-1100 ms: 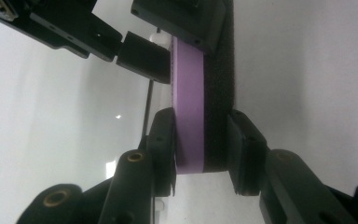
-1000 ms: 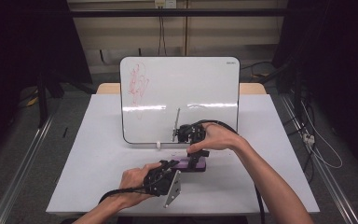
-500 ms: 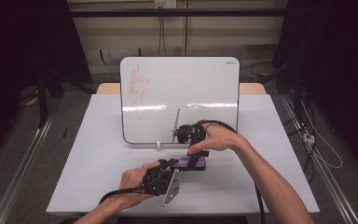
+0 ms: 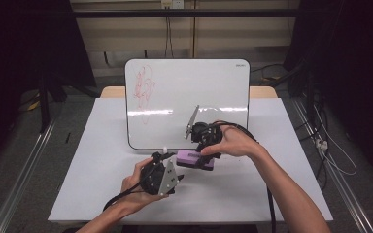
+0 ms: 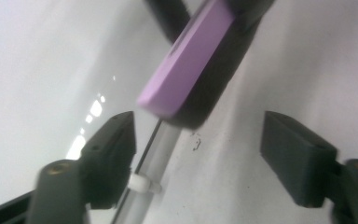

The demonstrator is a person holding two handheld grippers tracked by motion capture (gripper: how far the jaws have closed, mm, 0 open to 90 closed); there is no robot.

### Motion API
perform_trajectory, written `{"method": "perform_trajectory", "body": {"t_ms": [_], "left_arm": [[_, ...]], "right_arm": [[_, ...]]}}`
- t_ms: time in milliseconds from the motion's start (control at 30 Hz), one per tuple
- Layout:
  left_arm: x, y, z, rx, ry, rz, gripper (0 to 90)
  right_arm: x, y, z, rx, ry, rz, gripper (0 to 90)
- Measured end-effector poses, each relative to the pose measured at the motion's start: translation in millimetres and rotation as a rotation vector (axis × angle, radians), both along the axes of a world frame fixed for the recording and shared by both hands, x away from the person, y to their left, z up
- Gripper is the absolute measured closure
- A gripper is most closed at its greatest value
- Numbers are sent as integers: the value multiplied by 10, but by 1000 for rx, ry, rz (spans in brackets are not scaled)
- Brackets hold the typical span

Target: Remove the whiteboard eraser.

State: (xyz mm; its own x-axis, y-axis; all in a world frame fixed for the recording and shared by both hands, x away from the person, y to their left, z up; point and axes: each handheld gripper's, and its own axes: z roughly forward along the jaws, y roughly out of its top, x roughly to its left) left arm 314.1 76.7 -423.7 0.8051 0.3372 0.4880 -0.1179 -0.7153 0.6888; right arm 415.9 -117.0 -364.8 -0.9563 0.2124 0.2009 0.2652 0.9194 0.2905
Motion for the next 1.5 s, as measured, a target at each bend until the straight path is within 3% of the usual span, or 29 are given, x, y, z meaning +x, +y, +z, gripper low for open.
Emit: {"method": "perform_trajectory", "body": {"t_ms": [133, 233, 267, 433, 467, 600, 833, 1100, 1200, 1300, 1367, 1500], "left_arm": [[114, 154, 69, -120, 106, 84, 189], [189, 277, 106, -198, 188, 145, 167], [225, 336, 114, -242, 225, 169, 161], [342, 572, 122, -356, 384, 246, 123], [345, 609, 123, -361, 391, 265, 122], [326, 709, 125, -378, 389, 290, 109], [260, 850, 103, -422, 434, 330, 79], [133, 1103, 47, -462, 463, 378, 48], [64, 1204, 25, -472, 458, 402, 44], [-10, 1288, 18, -512, 438, 415, 46], [-13, 1332, 22, -540, 427, 437, 37], [32, 1372, 35, -549, 423, 460, 36]], "right_arm": [[-32, -56, 31, 46, -78, -25, 400], [-65, -85, 53, 74, -135, -92, 401], [-72, -96, 55, 88, -164, -107, 401], [-101, -116, 9, 148, -266, -176, 402], [-103, -115, -7, 159, -296, -197, 402], [-121, -88, -40, 192, -344, -233, 402], [-157, -69, -51, 258, -429, -275, 403], [-186, -85, 31, 332, -572, -339, 403], [-153, -35, 49, 341, -613, -356, 403], [-131, 32, 60, 333, -645, -361, 403], [-111, 82, 69, 331, -672, -363, 403], [-50, 201, 98, 343, -706, -366, 403]]}}
